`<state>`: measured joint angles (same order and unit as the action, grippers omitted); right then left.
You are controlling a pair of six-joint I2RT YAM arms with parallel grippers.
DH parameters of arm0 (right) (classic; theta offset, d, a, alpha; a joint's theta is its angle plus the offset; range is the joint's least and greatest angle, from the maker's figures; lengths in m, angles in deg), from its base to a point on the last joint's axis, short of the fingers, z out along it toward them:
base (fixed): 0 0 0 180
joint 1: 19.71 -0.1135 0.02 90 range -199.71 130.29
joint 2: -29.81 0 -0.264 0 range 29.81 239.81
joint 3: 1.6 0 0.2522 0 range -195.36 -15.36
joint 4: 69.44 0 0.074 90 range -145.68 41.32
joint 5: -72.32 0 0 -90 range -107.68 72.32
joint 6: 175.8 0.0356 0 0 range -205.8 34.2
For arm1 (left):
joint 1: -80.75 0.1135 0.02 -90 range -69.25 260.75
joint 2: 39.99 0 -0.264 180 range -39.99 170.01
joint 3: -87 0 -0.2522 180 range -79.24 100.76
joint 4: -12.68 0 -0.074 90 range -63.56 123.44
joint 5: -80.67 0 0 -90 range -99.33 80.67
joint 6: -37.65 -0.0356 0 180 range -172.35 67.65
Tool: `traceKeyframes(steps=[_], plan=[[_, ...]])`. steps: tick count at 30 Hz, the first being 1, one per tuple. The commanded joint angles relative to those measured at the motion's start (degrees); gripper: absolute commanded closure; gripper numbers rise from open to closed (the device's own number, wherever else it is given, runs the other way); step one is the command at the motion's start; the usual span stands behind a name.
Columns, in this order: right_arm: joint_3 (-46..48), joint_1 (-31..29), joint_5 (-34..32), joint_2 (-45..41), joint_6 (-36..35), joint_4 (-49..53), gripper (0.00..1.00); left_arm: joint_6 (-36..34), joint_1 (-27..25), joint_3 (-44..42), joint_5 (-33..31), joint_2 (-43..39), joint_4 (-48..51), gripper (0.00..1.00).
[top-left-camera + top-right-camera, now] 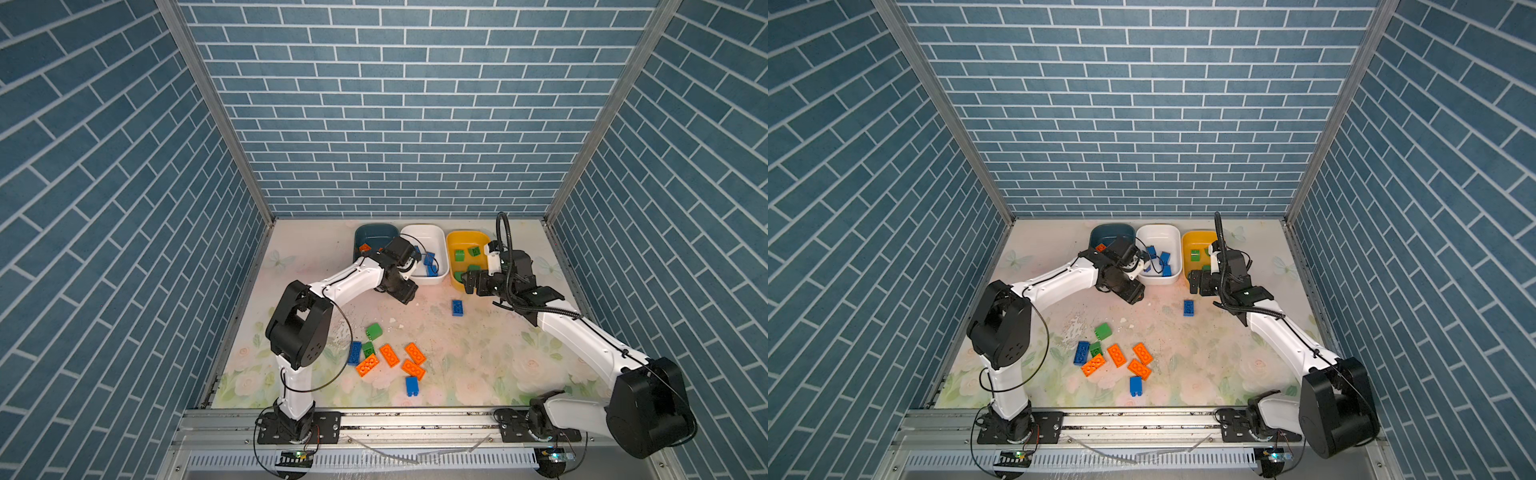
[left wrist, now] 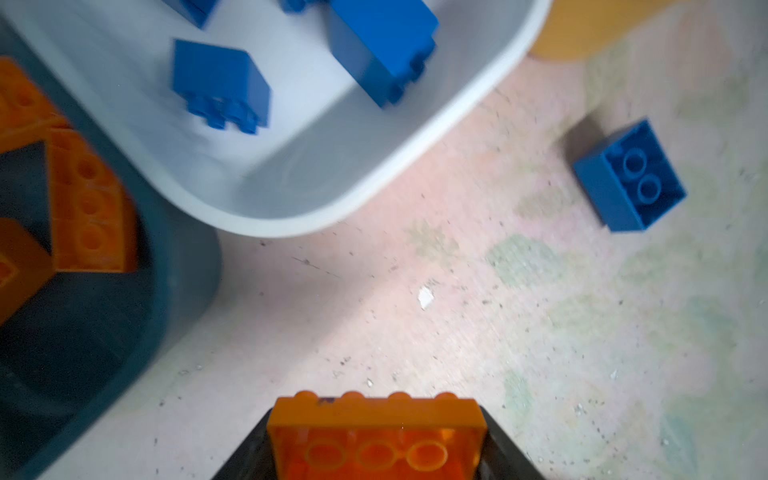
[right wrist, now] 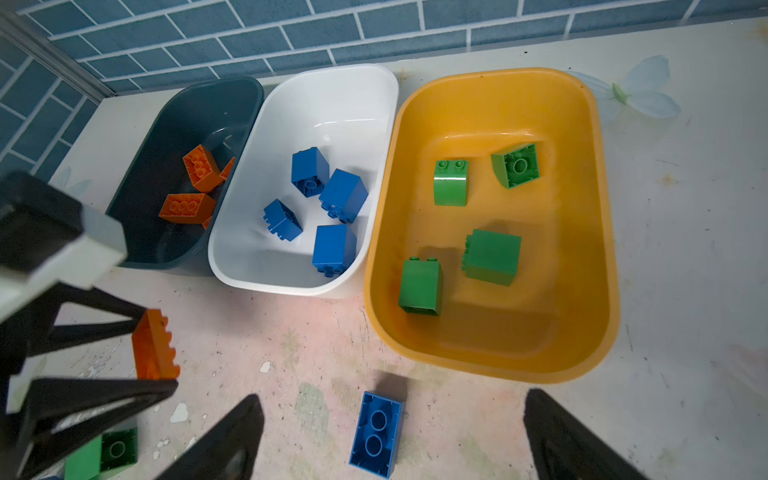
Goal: Sort the legos into containers by color
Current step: 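Carry the orange brick into the teal tub with the left gripper and release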
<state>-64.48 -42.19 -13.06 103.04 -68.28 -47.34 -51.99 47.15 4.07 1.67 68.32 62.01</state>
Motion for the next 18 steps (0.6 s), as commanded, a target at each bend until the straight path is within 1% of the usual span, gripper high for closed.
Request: traceKeyframes(steps=[1, 3, 6, 8, 11, 14, 18], plan=[[-3.24, -0.11, 2.14, 0.42, -1.54, -0.55, 0.03, 6.76, 4.05, -2.28, 5.81, -2.95, -6.92, 0.57], [-3.17, -0.15, 2.14, 0.42, -1.53, -0.53, 0.03, 8.66, 5.97, -2.20, 6.40, -3.73, -8.99, 0.57], [-3.09, -0.11, 2.32, 0.45, -1.52, -0.43, 0.02, 11.43, 8.40, -1.13, 3.11, -3.69, -10.52, 0.57], [-3.09, -0.11, 2.32, 0.42, -1.52, -0.42, 0.03, 13.01, 9.90, 0.56, 0.91, -2.59, -10.01, 0.59], [-3.00, -0.12, 2.32, 0.33, -1.57, -0.12, 0.03, 14.73, 12.38, 3.29, 1.22, 0.25, -10.04, 0.59], [-3.08, -0.14, 2.23, 0.11, -1.78, 0.33, 0.03, 15.48, 13.61, 8.13, -0.02, 4.19, -8.28, 0.58], [-3.01, -0.10, 2.14, -0.24, -1.87, 0.67, 0.03, 15.90, 14.00, 18.71, -3.76, 11.30, -3.44, 0.57]])
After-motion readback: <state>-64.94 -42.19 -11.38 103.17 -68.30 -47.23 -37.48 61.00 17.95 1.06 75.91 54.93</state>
